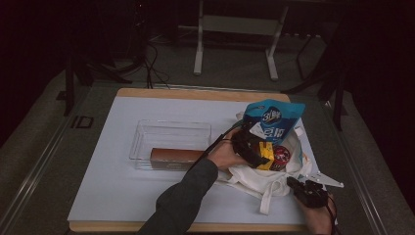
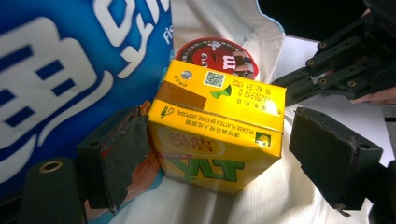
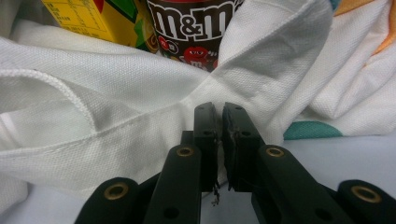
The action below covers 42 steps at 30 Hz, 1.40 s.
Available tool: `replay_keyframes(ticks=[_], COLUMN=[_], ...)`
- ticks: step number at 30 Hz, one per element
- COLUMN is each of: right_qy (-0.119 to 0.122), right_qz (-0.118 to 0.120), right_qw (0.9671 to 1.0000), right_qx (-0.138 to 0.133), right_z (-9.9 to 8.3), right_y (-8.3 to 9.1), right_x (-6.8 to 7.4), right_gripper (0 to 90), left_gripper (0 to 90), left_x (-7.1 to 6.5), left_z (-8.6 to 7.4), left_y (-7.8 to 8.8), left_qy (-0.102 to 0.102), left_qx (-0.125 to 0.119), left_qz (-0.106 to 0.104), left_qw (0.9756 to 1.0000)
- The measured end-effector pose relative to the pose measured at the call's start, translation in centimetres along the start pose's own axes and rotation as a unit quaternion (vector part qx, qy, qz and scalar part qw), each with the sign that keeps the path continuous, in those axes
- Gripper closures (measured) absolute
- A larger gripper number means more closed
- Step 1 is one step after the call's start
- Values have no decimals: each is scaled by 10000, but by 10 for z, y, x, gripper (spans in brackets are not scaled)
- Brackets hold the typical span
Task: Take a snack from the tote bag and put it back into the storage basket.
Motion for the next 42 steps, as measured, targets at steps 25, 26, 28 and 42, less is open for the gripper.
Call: replay_keyframes(ticks=[25,26,28,42], right_qy=[-38,-37,-38,-44], right_qz=[37,35,36,45], right_qw=[10000,10000,10000,10000], right_qx=[-10,-9,-10,-16], right_z=[0,0,0,0], right_y=[0,0,0,0], right_x=[0,0,0,-1], right_gripper=[837,836,837,836], left_gripper=[230,229,229,280], left_x=[-4,-4,-5,-8], left_z=[-6,-6,-7,-8], left_y=[-23,-23,-24,-20], left_qy=[-380,-398,-418,-491], left_qx=[346,365,359,427], left_qz=[148,160,179,195], left_qw=[9986,9984,9983,9977])
Point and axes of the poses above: each handheld gripper's, and its own axes: y roughly backward along the jaws, z roughly out of its top, x roughly to its left, the point moved 3 cm from there along -y, roughly forward along the jaws, and after that the axes turned 7 degrees about -x, right-handed, at the moved point
